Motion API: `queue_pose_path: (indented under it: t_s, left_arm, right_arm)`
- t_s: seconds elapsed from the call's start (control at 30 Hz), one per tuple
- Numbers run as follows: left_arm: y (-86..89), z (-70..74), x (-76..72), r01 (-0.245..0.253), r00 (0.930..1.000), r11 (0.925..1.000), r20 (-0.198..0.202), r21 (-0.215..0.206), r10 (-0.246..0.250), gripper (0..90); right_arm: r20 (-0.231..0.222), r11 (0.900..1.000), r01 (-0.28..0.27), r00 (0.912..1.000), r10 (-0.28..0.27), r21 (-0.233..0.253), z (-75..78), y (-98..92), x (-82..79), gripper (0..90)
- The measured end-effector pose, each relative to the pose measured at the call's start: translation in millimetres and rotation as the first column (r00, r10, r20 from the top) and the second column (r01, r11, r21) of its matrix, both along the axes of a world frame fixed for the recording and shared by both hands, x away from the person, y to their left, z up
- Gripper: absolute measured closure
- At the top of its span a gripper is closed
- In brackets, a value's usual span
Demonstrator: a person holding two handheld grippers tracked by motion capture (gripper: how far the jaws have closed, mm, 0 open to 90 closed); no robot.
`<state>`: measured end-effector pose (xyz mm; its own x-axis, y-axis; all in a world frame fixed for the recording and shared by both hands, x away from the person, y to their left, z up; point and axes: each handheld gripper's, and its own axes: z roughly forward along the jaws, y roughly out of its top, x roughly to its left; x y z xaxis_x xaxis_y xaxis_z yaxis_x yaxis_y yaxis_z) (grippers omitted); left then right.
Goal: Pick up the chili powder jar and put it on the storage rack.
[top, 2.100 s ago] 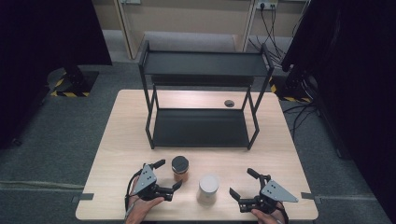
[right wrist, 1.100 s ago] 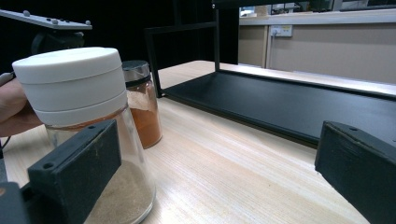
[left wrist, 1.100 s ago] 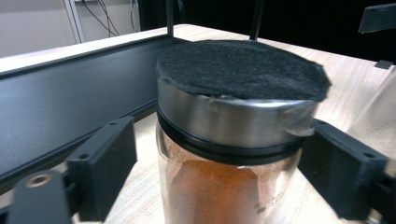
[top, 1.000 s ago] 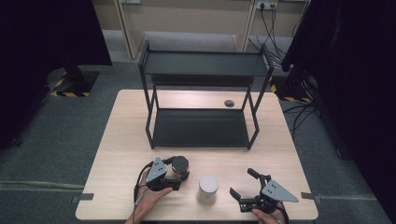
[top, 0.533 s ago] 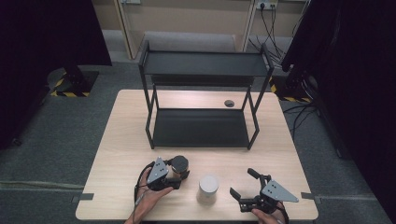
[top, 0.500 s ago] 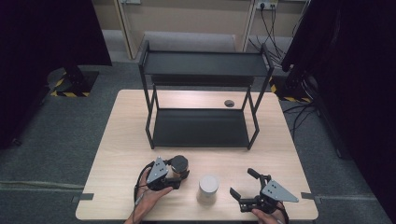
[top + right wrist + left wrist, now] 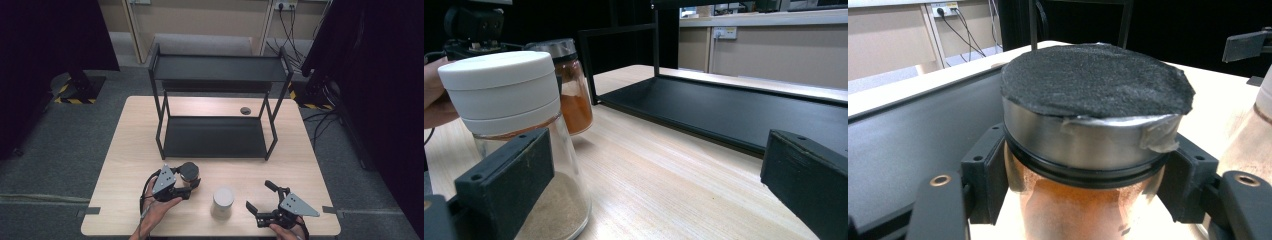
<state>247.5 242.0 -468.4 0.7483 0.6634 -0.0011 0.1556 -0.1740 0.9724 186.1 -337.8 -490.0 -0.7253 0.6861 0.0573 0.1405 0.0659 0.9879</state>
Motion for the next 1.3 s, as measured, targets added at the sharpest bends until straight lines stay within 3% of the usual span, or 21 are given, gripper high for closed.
queue_pose_path:
  t_s: [0.57, 0.97, 1.3]
  left_arm:
    - [-5.6, 38.2, 6.6, -0.007, 0.9999, 0.9998, 0.011, -0.018, 0.008, 31.7]
    - [-5.4, 57.0, 16.2, -0.013, 0.9999, 0.9991, 0.003, -0.041, 0.013, 31.7]
    - [-0.7, 95.6, 28.9, -0.021, 0.9997, 0.9992, 0.008, -0.035, 0.021, 31.7]
  right_arm:
    - [0.0, 1.0, 0.0, 1.0, 0.0, 0.006, -0.2, -0.7, -0.3, 0.9]
    - [0.0, 1.0, -0.001, 1.0, 0.001, 0.008, -0.4, -1.0, -0.3, 1.0]
    - [0.001, 1.0, -0.003, 1.0, 0.003, 0.008, -0.5, -1.1, -0.1, 1.0]
